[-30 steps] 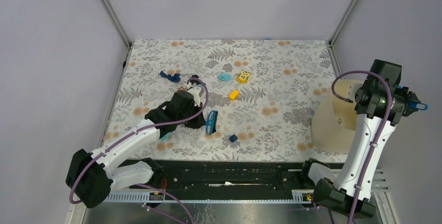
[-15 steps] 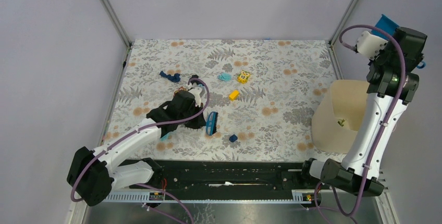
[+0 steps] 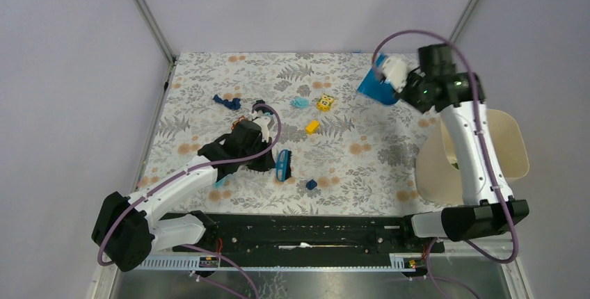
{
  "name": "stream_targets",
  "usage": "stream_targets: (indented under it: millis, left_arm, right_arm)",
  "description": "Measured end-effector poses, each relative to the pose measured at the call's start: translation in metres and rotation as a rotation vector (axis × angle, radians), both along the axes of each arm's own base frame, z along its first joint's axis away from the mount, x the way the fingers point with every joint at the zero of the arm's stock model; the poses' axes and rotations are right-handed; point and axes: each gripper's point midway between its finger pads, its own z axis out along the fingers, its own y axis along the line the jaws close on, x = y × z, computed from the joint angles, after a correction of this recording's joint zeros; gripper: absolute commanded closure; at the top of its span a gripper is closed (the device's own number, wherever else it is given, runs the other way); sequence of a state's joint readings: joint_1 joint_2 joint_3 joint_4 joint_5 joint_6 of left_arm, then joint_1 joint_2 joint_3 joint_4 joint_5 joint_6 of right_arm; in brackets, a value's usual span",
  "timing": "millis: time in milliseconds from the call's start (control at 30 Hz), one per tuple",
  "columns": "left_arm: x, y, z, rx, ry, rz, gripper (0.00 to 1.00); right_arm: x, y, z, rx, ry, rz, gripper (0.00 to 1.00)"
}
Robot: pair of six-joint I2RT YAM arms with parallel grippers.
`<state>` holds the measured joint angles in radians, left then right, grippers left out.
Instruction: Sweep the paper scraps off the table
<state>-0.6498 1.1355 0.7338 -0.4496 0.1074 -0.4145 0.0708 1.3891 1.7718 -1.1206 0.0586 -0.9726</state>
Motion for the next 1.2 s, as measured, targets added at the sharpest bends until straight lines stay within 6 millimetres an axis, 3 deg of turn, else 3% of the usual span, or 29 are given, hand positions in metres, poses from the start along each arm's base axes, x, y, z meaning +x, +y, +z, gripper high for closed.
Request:
stream_targets:
  millis: [100, 133, 233, 300, 400, 533, 767, 900, 1033, 1200]
  left_arm:
    - [0.000, 0.000, 0.000, -0.001, 0.000, -0.001, 1.00]
    - [0.001, 0.000, -0.001, 0.000, 0.002, 0.000, 1.00]
    - [0.002, -0.001, -0.002, 0.001, 0.004, 0.002, 1.00]
    - [0.003, -0.002, -0.002, 0.001, 0.005, 0.002, 1.00]
    - [0.006, -0.005, -0.003, -0.003, 0.005, 0.000, 1.00]
    - [0.010, -0.010, -0.004, -0.002, 0.015, -0.006, 1.00]
    - [0.012, -0.012, -0.002, 0.006, 0.034, -0.009, 1.00]
    - [0.011, -0.009, 0.001, 0.019, 0.039, -0.002, 1.00]
    - [0.010, -0.006, 0.004, 0.033, 0.045, 0.004, 1.00]
    - [0.010, -0.007, 0.009, 0.031, 0.049, 0.006, 1.00]
  right_arm:
    - [-0.029, 0.039, -0.078, 0.046, 0.214, 0.068, 0.92]
    - [-0.044, 0.045, -0.110, 0.054, 0.308, 0.069, 0.92]
    - [-0.087, 0.047, -0.179, 0.066, 0.533, 0.045, 0.92]
    - [-0.119, 0.048, -0.213, 0.082, 0.663, 0.042, 0.90]
    - [-0.152, 0.051, -0.246, 0.104, 0.769, 0.056, 0.88]
    - [-0.168, 0.058, -0.271, 0.121, 0.802, 0.076, 0.71]
    - [-0.148, 0.078, -0.290, 0.169, 0.694, 0.123, 0.43]
    - [-0.154, 0.077, -0.306, 0.182, 0.641, 0.149, 0.30]
    - [-0.164, 0.073, -0.311, 0.186, 0.536, 0.195, 0.28]
    - [-0.158, 0.071, -0.307, 0.188, 0.388, 0.230, 0.35]
